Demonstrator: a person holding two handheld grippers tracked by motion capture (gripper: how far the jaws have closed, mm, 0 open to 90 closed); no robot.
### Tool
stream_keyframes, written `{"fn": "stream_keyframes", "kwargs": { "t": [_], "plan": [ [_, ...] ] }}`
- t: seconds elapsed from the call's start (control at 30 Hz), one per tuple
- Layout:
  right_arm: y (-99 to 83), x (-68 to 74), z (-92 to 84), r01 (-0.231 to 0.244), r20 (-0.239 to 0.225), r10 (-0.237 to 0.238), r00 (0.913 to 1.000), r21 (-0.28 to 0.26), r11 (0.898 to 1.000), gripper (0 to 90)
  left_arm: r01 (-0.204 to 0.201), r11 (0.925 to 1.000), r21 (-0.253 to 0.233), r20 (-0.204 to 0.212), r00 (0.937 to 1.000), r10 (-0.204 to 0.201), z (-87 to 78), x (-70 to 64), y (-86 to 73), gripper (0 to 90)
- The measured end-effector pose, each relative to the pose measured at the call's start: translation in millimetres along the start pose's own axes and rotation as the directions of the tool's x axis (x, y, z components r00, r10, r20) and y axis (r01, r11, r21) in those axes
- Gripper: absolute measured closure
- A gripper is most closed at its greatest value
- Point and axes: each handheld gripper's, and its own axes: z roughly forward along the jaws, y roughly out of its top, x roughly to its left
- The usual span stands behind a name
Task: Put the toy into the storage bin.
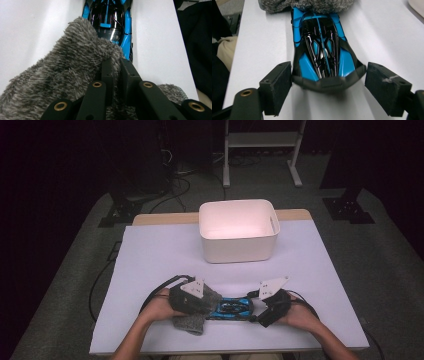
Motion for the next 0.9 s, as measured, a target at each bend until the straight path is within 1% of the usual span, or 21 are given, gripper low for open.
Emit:
{"fn": "stream_keyframes", "kwargs": {
  "t": [0.03,0.1,0.13,0.17,0.2,0.23,0.27,0.33,0.37,0.43,0.5,0.6,0.7,0.8,0.83,0.9],
  "plan": [
    [-2.1,1.9,-1.0,-0.01,0.008,0.01,0.9999,-0.001,1.0,20.3,0.001,1.0,0.001,0.001,1.0,-0.001,-0.2,0.2,0.4,82.2],
    [-7.3,4.9,-1.3,-0.016,0.037,0.016,0.9992,-0.001,1.0,21.5,0.004,1.0,-0.003,0.002,1.0,-0.004,-0.7,1.4,2.9,82.3],
    [-9.7,5.4,-0.5,-0.018,0.043,0.018,0.9989,0.0,1.0,22.9,0.0,1.0,-0.006,0.0,1.0,0.0,-0.9,2.1,5.5,82.4],
    [-11.6,5.4,0.9,-0.02,0.042,0.02,0.9989,0.003,1.0,25.6,-0.004,0.9999,-0.009,0.003,1.0,0.004,-0.7,2.3,9.1,82.5],
    [-13.0,5.6,2.4,-0.027,0.03,0.027,0.9992,0.007,1.0,30.7,-0.013,0.9998,-0.018,0.006,0.9999,0.014,-0.1,1.9,13.2,82.5],
    [-13.6,5.8,4.2,-0.032,0.006,0.031,0.9995,0.014,0.999,36.3,-0.023,0.9995,-0.02,0.01,0.9997,0.023,1.0,1.3,18.0,82.6],
    [-13.5,6.7,5.8,-0.017,0.009,0.017,0.9998,0.01,1.0,36.1,-0.039,0.9991,-0.015,0.017,0.9991,0.039,3.3,0.1,24.2,82.6],
    [-12.2,6.4,7.5,-0.024,0.003,0.024,0.9997,0.006,1.0,36.9,-0.057,0.9983,-0.011,0.021,0.9981,0.058,7.3,-1.1,32.8,82.6],
    [-12.2,6.0,8.3,-0.017,0.003,0.017,0.9999,0.001,1.0,36.9,-0.065,0.9978,-0.012,0.026,0.9975,0.065,9.8,-1.3,37.5,82.5],
    [-12.5,5.7,8.8,-0.022,-0.002,0.022,0.9998,-0.002,1.0,37.0,-0.08,0.9968,-0.008,0.035,0.9962,0.08,14.8,-1.4,45.9,82.6],
    [-13.0,5.9,8.8,-0.024,-0.002,0.024,0.9997,-0.006,1.0,37.2,-0.09,0.9958,-0.016,0.048,0.9947,0.091,20.0,-1.8,54.3,82.6],
    [-13.2,5.9,9.2,-0.025,-0.002,0.025,0.9997,-0.01,1.0,37.2,-0.119,0.9928,-0.011,0.066,0.9906,0.119,29.4,-3.8,67.7,82.7],
    [-11.5,6.8,11.5,-0.036,-0.004,0.036,0.9993,-0.014,0.999,37.4,-0.157,0.9874,0.018,0.088,0.984,0.155,44.5,-5.8,84.3,82.8],
    [-10.8,6.9,13.8,-0.034,-0.004,0.034,0.9994,-0.023,0.999,37.5,-0.167,0.9853,0.036,0.099,0.9816,0.163,57.7,-5.5,95.3,82.8],
    [-11.1,6.4,13.4,-0.032,-0.005,0.032,0.9995,-0.022,0.999,37.3,-0.165,0.9856,0.036,0.104,0.9815,0.161,59.5,-4.8,96.7,82.8],
    [-13.3,5.4,11.4,-0.05,-0.01,0.049,0.9987,-0.024,0.998,35.5,-0.161,0.9867,0.024,0.111,0.9812,0.158,61.5,-2.5,98.4,82.9]
  ]
}}
